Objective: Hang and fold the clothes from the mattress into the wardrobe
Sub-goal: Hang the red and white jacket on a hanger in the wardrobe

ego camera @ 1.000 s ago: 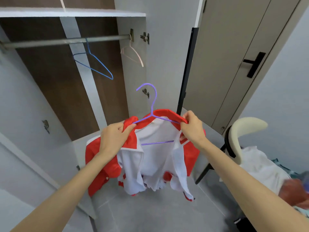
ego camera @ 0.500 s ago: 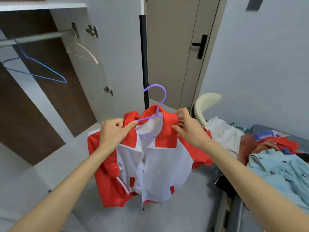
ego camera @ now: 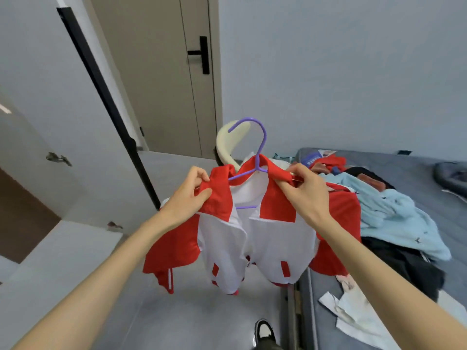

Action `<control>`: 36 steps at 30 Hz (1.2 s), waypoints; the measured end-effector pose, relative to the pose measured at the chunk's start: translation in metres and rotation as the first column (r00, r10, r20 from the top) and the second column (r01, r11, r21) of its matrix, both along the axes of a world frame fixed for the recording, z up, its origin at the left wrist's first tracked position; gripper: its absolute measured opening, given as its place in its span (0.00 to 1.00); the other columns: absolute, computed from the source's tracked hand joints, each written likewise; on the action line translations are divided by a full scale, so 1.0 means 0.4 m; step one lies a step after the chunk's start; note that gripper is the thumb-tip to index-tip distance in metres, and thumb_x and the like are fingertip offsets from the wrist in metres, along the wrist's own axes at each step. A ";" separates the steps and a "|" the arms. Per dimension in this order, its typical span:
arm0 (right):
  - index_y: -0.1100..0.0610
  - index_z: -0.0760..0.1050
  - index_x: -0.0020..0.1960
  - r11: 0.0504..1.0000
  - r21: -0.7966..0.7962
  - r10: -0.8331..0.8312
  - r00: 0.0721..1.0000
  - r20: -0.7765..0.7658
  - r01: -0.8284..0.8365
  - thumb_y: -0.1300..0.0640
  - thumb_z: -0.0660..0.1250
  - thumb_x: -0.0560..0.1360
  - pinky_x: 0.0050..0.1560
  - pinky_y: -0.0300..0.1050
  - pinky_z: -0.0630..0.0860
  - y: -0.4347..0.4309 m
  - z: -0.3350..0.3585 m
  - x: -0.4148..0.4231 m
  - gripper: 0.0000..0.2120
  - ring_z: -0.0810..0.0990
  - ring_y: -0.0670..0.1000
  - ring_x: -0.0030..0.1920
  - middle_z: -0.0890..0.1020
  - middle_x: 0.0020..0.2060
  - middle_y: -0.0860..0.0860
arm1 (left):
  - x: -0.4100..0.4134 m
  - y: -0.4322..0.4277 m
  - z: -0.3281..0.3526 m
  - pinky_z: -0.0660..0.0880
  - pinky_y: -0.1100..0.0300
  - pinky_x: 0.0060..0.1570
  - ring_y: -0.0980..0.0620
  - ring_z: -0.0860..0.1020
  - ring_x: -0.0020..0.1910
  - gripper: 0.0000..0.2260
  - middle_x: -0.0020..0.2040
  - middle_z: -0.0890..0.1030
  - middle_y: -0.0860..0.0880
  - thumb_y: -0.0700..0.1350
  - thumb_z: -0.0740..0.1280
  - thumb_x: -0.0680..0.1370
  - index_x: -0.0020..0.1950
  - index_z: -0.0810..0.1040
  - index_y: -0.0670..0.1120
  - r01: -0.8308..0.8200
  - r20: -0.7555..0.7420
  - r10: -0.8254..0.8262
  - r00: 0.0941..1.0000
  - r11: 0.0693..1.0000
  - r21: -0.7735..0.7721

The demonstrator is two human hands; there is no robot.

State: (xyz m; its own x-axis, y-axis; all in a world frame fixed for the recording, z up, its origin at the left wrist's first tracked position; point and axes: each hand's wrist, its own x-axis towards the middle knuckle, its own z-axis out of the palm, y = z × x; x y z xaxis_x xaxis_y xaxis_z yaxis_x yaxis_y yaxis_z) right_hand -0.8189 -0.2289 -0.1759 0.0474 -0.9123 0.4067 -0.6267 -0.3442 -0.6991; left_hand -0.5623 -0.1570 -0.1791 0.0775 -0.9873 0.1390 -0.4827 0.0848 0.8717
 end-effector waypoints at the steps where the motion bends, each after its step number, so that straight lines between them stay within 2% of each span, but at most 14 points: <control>1: 0.49 0.77 0.41 0.999 0.014 -0.049 0.999 0.013 0.049 0.40 0.69 0.70 0.38 0.47 0.76 -0.018 -0.008 -0.026 0.13 0.79 0.46 0.38 0.82 0.35 0.44 | -0.022 -0.028 -0.006 0.70 0.59 0.49 0.58 0.74 0.40 0.11 0.40 0.76 0.54 0.38 0.64 0.78 0.52 0.66 0.52 0.036 0.008 -0.036 0.999 0.999 0.007; 4: 0.50 0.78 0.41 0.992 0.038 -0.124 0.991 0.048 0.122 0.40 0.70 0.69 0.39 0.48 0.76 -0.087 -0.033 -0.103 0.14 0.79 0.45 0.38 0.81 0.35 0.44 | -0.087 -0.138 -0.039 0.70 0.66 0.55 0.60 0.77 0.46 0.14 0.45 0.79 0.50 0.38 0.66 0.77 0.61 0.70 0.50 0.060 0.113 -0.058 0.992 0.998 -0.018; 6: 0.49 0.78 0.40 0.991 0.042 -0.128 0.990 0.053 0.126 0.38 0.70 0.69 0.38 0.48 0.76 -0.147 -0.049 -0.152 0.14 0.79 0.45 0.38 0.81 0.35 0.44 | -0.129 -0.224 -0.061 0.69 0.72 0.54 0.57 0.77 0.49 0.12 0.49 0.80 0.51 0.40 0.68 0.77 0.60 0.75 0.49 0.048 0.191 -0.035 0.981 0.997 -0.063; 8: 0.48 0.78 0.41 0.988 0.066 -0.145 0.989 0.044 0.142 0.38 0.70 0.69 0.37 0.46 0.76 -0.220 -0.066 -0.199 0.14 0.79 0.44 0.38 0.82 0.36 0.43 | -0.173 -0.312 -0.075 0.69 0.74 0.52 0.57 0.78 0.49 0.10 0.48 0.80 0.54 0.42 0.70 0.76 0.56 0.78 0.48 0.022 0.194 -0.004 0.981 0.995 -0.092; 11: 0.48 0.78 0.43 0.985 0.116 -0.131 0.989 0.063 0.124 0.41 0.71 0.70 0.38 0.42 0.74 -0.340 -0.088 -0.259 0.11 0.79 0.43 0.40 0.82 0.38 0.43 | -0.232 -0.448 -0.092 0.73 0.68 0.50 0.62 0.78 0.44 0.05 0.43 0.81 0.57 0.44 0.71 0.74 0.49 0.79 0.46 -0.023 0.188 0.038 0.982 0.996 -0.084; 14: 0.50 0.77 0.45 0.988 0.146 -0.072 0.992 0.103 0.057 0.49 0.71 0.72 0.39 0.42 0.74 -0.448 -0.109 -0.303 0.06 0.79 0.45 0.41 0.82 0.41 0.45 | -0.267 -0.567 -0.111 0.76 0.52 0.53 0.53 0.80 0.46 0.05 0.44 0.82 0.52 0.46 0.71 0.74 0.46 0.79 0.46 -0.037 0.220 0.051 0.974 0.997 -0.064; 16: 0.51 0.77 0.45 0.988 0.154 -0.049 0.992 0.113 0.031 0.53 0.70 0.74 0.39 0.40 0.72 -0.520 -0.120 -0.329 0.03 0.78 0.44 0.40 0.82 0.41 0.46 | -0.289 -0.643 -0.118 0.76 0.49 0.52 0.51 0.80 0.46 0.05 0.44 0.82 0.52 0.46 0.72 0.74 0.46 0.79 0.47 -0.031 0.232 0.047 0.971 0.997 -0.073; 18: 0.52 0.77 0.46 0.984 0.175 -0.034 0.991 0.126 0.012 0.56 0.69 0.75 0.38 0.38 0.69 -0.586 -0.131 -0.344 0.01 0.76 0.43 0.38 0.81 0.41 0.46 | -0.309 -0.714 -0.119 0.76 0.51 0.53 0.53 0.79 0.46 0.04 0.44 0.81 0.53 0.44 0.72 0.74 0.46 0.79 0.46 -0.037 0.236 0.058 0.970 0.995 -0.094; 20: 0.51 0.76 0.46 0.983 0.183 -0.024 0.990 0.136 -0.001 0.58 0.67 0.75 0.41 0.40 0.70 -0.653 -0.144 -0.352 0.03 0.76 0.44 0.39 0.81 0.41 0.46 | -0.323 -0.784 -0.121 0.75 0.52 0.53 0.54 0.78 0.47 0.03 0.45 0.81 0.54 0.43 0.72 0.74 0.46 0.80 0.48 -0.043 0.239 0.069 0.969 0.992 -0.115; 24: 0.54 0.76 0.51 0.984 0.179 -0.014 0.991 0.136 -0.011 0.62 0.65 0.76 0.49 0.46 0.75 -0.809 -0.164 -0.346 0.05 0.79 0.49 0.48 0.81 0.46 0.48 | -0.329 -0.946 -0.137 0.75 0.56 0.53 0.54 0.78 0.48 0.04 0.45 0.81 0.54 0.43 0.71 0.74 0.47 0.80 0.48 -0.070 0.254 0.102 0.962 0.989 -0.132; 28: 0.55 0.75 0.51 0.979 0.200 -0.059 0.988 0.142 0.029 0.64 0.63 0.76 0.50 0.47 0.74 -0.972 -0.193 -0.313 0.07 0.78 0.51 0.49 0.81 0.46 0.49 | -0.317 -1.125 -0.155 0.70 0.70 0.47 0.56 0.78 0.45 0.03 0.43 0.81 0.54 0.41 0.72 0.73 0.46 0.81 0.45 -0.081 0.262 0.112 0.958 0.988 -0.129; 32: 0.57 0.75 0.50 0.965 0.243 -0.133 0.984 0.118 0.101 0.65 0.62 0.76 0.47 0.44 0.70 -1.144 -0.252 -0.277 0.06 0.77 0.52 0.47 0.80 0.45 0.52 | -0.294 -1.333 -0.210 0.68 0.71 0.44 0.57 0.77 0.45 0.04 0.44 0.81 0.53 0.42 0.72 0.73 0.46 0.81 0.44 -0.073 0.250 0.091 0.964 0.994 -0.079; 36: 0.57 0.74 0.50 0.937 0.305 -0.204 0.975 0.083 0.170 0.65 0.63 0.76 0.47 0.45 0.69 -1.312 -0.324 -0.249 0.06 0.76 0.55 0.47 0.80 0.45 0.54 | -0.281 -1.532 -0.290 0.69 0.64 0.47 0.53 0.77 0.47 0.04 0.45 0.81 0.52 0.43 0.72 0.73 0.46 0.80 0.45 -0.054 0.255 0.054 0.966 0.999 -0.008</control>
